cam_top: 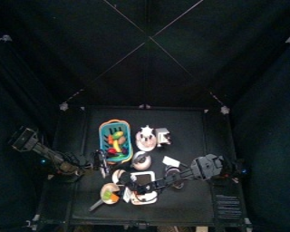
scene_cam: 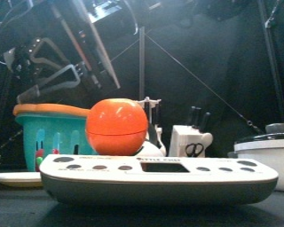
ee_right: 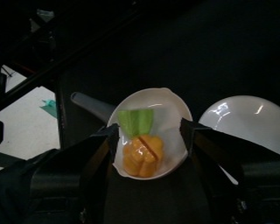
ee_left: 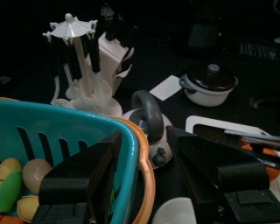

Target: Grab orange and place onto plate

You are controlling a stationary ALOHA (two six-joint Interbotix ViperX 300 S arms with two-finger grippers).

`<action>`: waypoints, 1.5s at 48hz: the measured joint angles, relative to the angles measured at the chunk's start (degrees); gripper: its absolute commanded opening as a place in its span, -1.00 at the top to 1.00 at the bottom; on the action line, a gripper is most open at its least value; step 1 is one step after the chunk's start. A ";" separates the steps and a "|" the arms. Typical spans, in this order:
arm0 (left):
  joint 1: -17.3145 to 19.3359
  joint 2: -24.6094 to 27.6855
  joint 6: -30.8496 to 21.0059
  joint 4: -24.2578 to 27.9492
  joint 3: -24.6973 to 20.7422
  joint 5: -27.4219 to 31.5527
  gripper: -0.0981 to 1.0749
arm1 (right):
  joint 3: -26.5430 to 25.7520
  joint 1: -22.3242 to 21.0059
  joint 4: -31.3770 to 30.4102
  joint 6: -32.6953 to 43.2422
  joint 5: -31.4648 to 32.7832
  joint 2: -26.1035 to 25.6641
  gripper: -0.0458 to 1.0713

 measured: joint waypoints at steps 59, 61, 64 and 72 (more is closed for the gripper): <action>-0.79 22.76 19.78 2.99 -18.90 -31.38 -0.93 | 37.62 15.12 24.61 0.88 36.39 -29.27 -0.69; -0.88 24.26 20.21 2.99 -20.13 -31.73 -0.93 | 37.79 15.21 25.05 0.88 36.47 -29.27 -0.69; -0.88 26.46 20.57 3.08 -21.80 -31.73 -0.93 | 37.88 15.29 25.31 0.88 36.56 -29.27 -0.69; -0.70 30.23 20.74 2.99 -24.43 -30.15 -0.93 | 37.88 15.38 25.49 0.88 36.56 -29.27 -0.69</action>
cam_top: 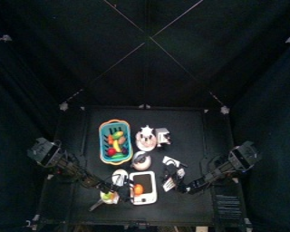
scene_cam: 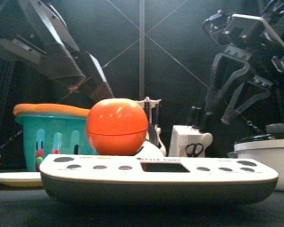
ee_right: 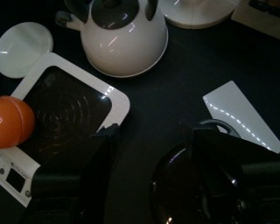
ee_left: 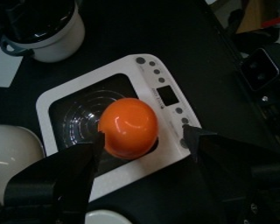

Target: Grab orange and place onto plate

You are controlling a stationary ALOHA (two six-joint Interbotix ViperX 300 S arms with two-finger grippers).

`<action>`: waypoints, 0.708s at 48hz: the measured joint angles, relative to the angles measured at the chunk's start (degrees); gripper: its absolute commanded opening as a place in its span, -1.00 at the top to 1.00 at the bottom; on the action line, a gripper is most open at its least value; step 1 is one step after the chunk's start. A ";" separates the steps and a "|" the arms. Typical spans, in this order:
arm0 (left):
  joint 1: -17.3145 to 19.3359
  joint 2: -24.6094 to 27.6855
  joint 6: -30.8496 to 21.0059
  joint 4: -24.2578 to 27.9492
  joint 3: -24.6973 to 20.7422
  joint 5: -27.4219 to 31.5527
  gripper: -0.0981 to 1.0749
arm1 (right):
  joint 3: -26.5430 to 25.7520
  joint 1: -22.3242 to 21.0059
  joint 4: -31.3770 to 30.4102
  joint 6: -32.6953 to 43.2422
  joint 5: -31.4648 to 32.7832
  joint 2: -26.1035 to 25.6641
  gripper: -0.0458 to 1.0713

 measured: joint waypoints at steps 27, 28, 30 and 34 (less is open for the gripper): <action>0.62 5.71 0.00 -0.35 -2.02 5.71 -0.92 | 0.00 -0.26 0.09 0.00 0.00 0.09 -0.69; 0.70 5.80 0.00 -0.26 -2.11 5.89 -0.92 | 0.00 -0.26 0.09 0.00 0.00 0.09 -0.69; 0.70 6.06 0.00 -0.35 -2.29 6.15 -0.92 | 0.00 -0.26 0.09 0.00 0.09 0.18 -0.69; 0.88 6.33 0.00 -0.35 -2.29 7.21 -0.88 | 0.00 -0.26 0.09 0.00 0.09 0.44 -0.69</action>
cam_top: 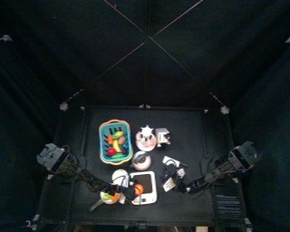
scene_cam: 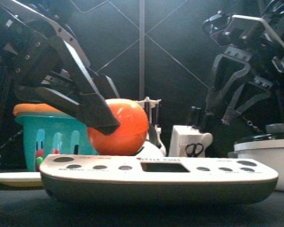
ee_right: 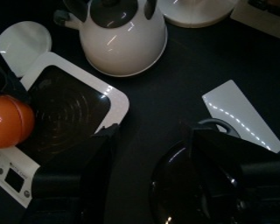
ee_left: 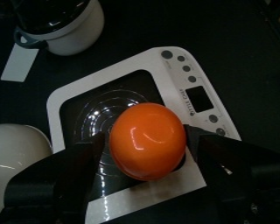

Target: Grab orange and place onto plate

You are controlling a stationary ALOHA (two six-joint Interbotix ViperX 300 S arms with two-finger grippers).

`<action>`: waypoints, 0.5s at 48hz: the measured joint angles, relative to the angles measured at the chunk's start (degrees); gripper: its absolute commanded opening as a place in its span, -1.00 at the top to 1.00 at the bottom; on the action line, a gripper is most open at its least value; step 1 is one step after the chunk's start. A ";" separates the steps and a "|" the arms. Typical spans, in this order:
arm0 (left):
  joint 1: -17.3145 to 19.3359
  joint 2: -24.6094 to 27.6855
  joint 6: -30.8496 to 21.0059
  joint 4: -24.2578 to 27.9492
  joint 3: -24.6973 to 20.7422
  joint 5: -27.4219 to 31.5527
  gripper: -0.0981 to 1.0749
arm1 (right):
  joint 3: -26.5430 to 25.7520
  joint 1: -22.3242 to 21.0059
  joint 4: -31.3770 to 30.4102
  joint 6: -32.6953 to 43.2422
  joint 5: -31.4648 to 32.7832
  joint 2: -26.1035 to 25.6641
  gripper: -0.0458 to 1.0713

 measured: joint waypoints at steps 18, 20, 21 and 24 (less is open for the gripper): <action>0.18 0.09 0.26 0.00 0.09 1.32 -0.63 | 0.00 -0.09 0.09 0.09 0.00 0.44 -0.69; 0.26 0.09 0.35 0.00 0.09 1.76 -0.63 | 0.00 -0.09 0.18 0.09 0.00 0.35 -0.69; 0.26 0.00 0.44 0.00 0.09 2.02 -0.63 | 0.00 -0.09 0.18 0.09 -0.09 0.44 -0.69; 0.35 -0.09 0.79 0.00 0.26 2.90 -0.63 | 0.00 -0.18 0.35 0.09 0.00 0.53 -0.69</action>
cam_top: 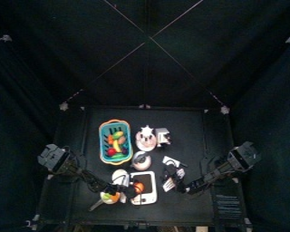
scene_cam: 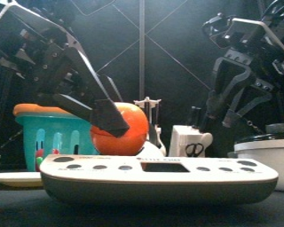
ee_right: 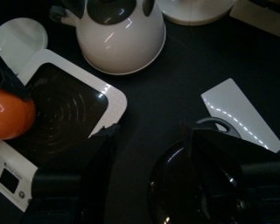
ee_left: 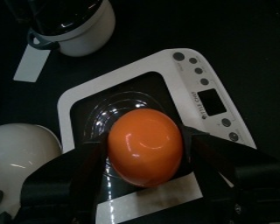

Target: Grab orange and place onto plate

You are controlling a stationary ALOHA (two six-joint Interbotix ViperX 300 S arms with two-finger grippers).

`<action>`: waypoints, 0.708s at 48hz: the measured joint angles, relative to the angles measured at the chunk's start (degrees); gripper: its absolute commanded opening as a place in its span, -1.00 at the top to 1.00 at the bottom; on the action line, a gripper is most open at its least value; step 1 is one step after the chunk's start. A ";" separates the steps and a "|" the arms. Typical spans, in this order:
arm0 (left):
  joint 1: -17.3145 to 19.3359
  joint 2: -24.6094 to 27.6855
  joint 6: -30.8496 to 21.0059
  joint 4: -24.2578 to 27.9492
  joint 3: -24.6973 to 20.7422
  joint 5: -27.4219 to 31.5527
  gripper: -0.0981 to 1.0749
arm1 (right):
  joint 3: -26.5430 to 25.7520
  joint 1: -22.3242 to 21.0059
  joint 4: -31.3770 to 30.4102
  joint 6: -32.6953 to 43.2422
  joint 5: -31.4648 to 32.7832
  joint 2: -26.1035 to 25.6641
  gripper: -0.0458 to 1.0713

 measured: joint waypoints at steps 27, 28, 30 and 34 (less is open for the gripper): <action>0.09 -11.43 3.34 -7.21 9.58 3.78 -0.63 | 0.00 0.00 1.05 -0.09 0.00 1.14 -0.69; 0.09 -11.78 3.25 -7.65 10.02 3.87 -0.63 | 0.00 0.00 1.14 -0.09 0.00 1.14 -0.69; 0.09 -12.30 3.25 -8.61 10.99 3.87 -0.63 | 0.00 0.00 1.23 -0.09 -0.09 1.14 -0.69; -0.35 -12.92 3.25 -10.72 12.66 3.69 -0.63 | 0.00 0.00 1.32 -0.09 -0.09 1.23 -0.69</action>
